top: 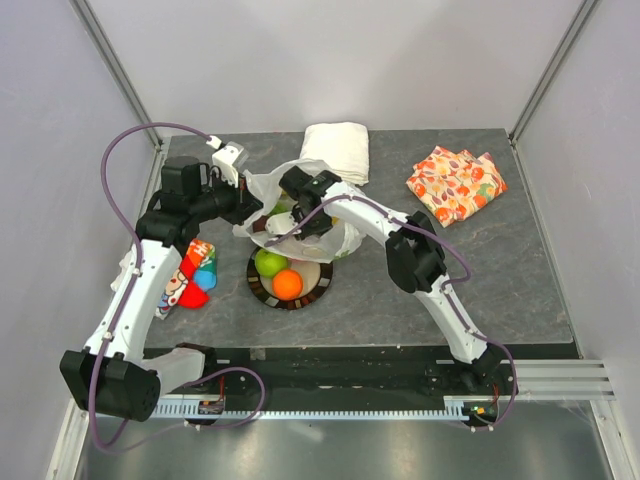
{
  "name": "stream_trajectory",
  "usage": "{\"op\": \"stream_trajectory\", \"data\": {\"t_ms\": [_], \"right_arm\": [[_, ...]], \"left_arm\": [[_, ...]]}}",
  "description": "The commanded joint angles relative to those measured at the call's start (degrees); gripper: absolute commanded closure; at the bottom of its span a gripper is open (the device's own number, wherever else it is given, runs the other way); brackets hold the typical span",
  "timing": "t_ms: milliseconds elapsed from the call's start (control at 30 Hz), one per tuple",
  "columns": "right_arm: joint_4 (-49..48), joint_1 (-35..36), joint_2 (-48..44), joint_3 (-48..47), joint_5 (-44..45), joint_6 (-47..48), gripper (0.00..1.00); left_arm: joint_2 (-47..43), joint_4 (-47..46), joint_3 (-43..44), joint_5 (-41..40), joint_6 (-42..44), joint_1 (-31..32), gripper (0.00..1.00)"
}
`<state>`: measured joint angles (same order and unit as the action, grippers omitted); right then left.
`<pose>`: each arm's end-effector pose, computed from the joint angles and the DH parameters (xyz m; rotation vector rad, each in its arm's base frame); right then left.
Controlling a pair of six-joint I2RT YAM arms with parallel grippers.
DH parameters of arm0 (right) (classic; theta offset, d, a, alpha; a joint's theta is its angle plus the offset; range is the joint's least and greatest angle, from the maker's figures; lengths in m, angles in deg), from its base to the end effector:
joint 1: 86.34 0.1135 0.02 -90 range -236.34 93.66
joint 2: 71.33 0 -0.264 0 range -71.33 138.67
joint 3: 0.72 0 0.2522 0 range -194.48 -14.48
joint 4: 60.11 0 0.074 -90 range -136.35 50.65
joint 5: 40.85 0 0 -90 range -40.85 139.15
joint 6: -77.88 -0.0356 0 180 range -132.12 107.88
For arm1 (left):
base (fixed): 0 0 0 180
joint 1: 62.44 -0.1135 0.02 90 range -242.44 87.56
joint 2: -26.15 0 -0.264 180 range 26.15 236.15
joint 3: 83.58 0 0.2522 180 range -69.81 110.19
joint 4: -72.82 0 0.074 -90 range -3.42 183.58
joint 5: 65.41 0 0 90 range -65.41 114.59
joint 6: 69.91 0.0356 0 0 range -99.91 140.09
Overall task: Take the fake fruits out of the plastic bag
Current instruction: Take out the fake fruit from the plastic bag, then place the fake fruit on the plate.
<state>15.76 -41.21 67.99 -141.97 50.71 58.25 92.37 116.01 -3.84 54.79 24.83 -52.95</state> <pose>0.3553 0.3555 0.1888 -2.4254 1.5368 -0.1266 0.2434 -0.0588 0.3622 0.5703 1.9853 -0.5993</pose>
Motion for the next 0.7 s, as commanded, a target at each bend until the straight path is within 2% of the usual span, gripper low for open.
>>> {"op": "stream_trajectory", "data": {"t_ms": [0, 300, 433, 533, 567, 667], "right_arm": [[-5.23, -0.39, -5.9, -0.23, 1.69, -3.3, 0.91], [-11.74, -1.53, -16.71, 3.1, -1.39, -13.49, 0.97], [-15.0, -3.54, -19.7, 4.0, -5.07, -22.61, 0.99], [-15.44, -6.27, -22.42, 3.38, -15.49, -28.51, 1.0], [-15.7, -6.89, -23.48, 3.64, -22.24, -31.49, 1.0], [-18.68, -7.33, -27.7, 5.84, -29.57, -39.31, 0.99]], "left_arm": [[-1.7, -2.45, -0.41, 0.3, -0.95, 0.26, 0.98], [-2.06, -2.36, -1.11, -0.49, -0.34, 0.26, 0.98], [-2.06, -2.27, -0.94, -0.75, -0.25, 0.17, 0.98], [-1.53, -2.36, -0.59, -0.66, -1.3, 0.17, 0.98], [-1.01, -2.45, -0.5, -0.58, -1.91, 0.17, 0.98], [0.48, -3.06, -0.41, -0.4, -3.49, 0.0, 0.98]]}}
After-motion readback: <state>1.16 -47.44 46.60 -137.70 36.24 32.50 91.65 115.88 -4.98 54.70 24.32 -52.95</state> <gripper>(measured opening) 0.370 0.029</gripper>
